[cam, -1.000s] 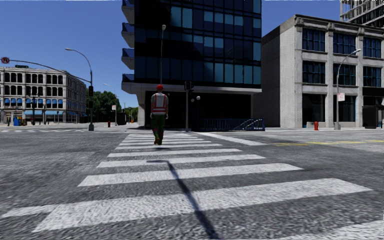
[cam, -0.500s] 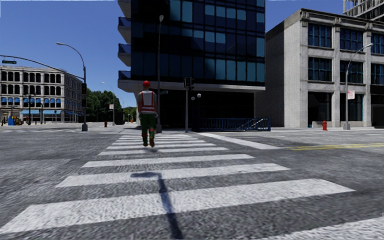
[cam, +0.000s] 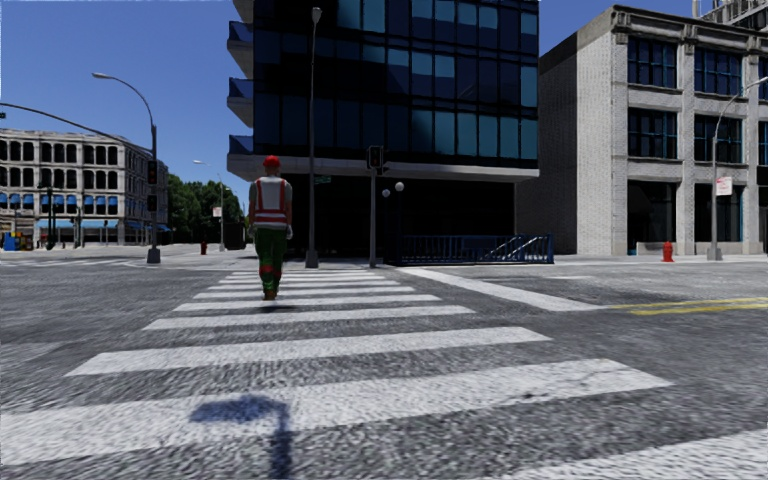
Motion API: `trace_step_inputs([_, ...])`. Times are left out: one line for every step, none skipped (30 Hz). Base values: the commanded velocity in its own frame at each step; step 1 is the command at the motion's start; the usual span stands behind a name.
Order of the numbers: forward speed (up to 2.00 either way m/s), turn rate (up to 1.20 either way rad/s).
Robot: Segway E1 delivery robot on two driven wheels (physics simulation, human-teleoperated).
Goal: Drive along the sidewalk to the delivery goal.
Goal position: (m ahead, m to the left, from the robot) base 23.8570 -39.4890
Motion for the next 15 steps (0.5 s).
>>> trace_step_inputs([2.00, 0.00])
trace_step_inputs([2.00, 0.00])
trace_step_inputs([2.00, 0.00])
trace_step_inputs([2.00, 0.00])
trace_step_inputs([2.00, 0.00])
trace_step_inputs([2.00, 0.00])
trace_step_inputs([2.00, 0.00])
trace_step_inputs([2.00, 0.00])
trace_step_inputs([2.00, 0.00])
trace_step_inputs([2.00, 0.00])
trace_step_inputs([2.00, 0.00])
trace_step_inputs([2.00, 0.00])
trace_step_inputs([2.00, 0.00])
trace_step_inputs([2.00, 0.00])
trace_step_inputs([2.00, 0.00])
